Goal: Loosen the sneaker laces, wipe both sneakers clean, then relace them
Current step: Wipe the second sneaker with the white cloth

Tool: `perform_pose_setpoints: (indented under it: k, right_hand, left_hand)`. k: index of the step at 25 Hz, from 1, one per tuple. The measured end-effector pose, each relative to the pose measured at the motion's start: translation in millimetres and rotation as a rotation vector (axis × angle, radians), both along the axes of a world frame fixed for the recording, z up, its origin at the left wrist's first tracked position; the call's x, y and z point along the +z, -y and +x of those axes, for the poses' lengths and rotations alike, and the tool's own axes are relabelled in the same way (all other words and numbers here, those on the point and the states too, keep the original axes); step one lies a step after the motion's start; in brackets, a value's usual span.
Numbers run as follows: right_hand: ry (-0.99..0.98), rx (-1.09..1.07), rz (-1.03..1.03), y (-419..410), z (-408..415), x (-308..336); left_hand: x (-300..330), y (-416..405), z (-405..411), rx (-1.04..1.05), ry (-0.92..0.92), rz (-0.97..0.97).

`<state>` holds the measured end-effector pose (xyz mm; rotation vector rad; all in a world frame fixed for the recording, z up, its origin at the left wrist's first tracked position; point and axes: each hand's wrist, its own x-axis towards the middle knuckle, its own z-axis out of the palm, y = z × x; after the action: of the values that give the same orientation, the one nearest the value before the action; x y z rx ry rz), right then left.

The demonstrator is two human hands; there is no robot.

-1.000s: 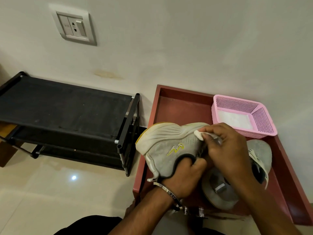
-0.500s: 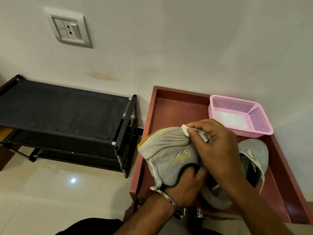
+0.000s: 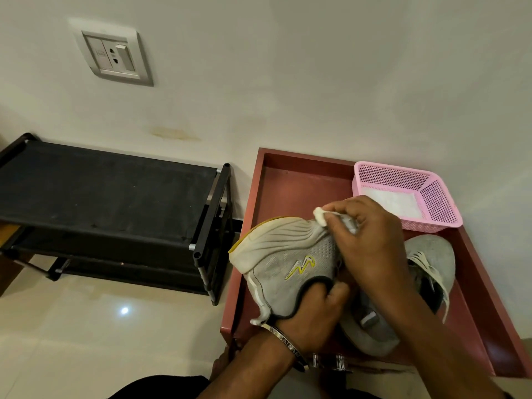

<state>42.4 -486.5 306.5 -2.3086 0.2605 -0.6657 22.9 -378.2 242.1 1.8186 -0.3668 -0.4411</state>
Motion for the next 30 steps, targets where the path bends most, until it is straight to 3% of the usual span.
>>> perform_pose_setpoints:
  k: [4,9,13,15,18,21,23,25,30]
  right_hand:
    - [0.041,0.209,-0.033,-23,-7,3]
    - [0.014,-0.077,-0.002,34,5,-17]
    - [-0.071,-0.224,0.024,53,5,-35]
    - [-0.126,-0.267,0.001,58,9,-38]
    - [-0.121,-0.282,0.018,49,8,-34]
    - [-0.011,-0.046,0.051,15,-2,-21]
    - [0.013,0.193,0.055,-8,-11,-14]
    - [0.030,0.272,0.018,-6,-14,-15]
    - [-0.023,-0.113,-0.005,28,-9,-27]
  left_hand:
    - [11,-2,-2,-0.028,-0.075,-0.085]
    - [24,-8,-1,0.084,0.188,0.023]
    - [24,-10,3,-0.042,0.418,0.085]
    - [27,-12,3,-0.127,0.288,0.062]
    - [30,-12,2,-0.002,0.052,-0.069]
    - [33,-8,10,0.121,-0.235,-0.292]
    - [32,-7,15,0.161,-0.385,-0.304]
    - [31,-9,16,0.192,-0.469,-0.326]
    - [36,-9,17,0.179,-0.520,-0.416]
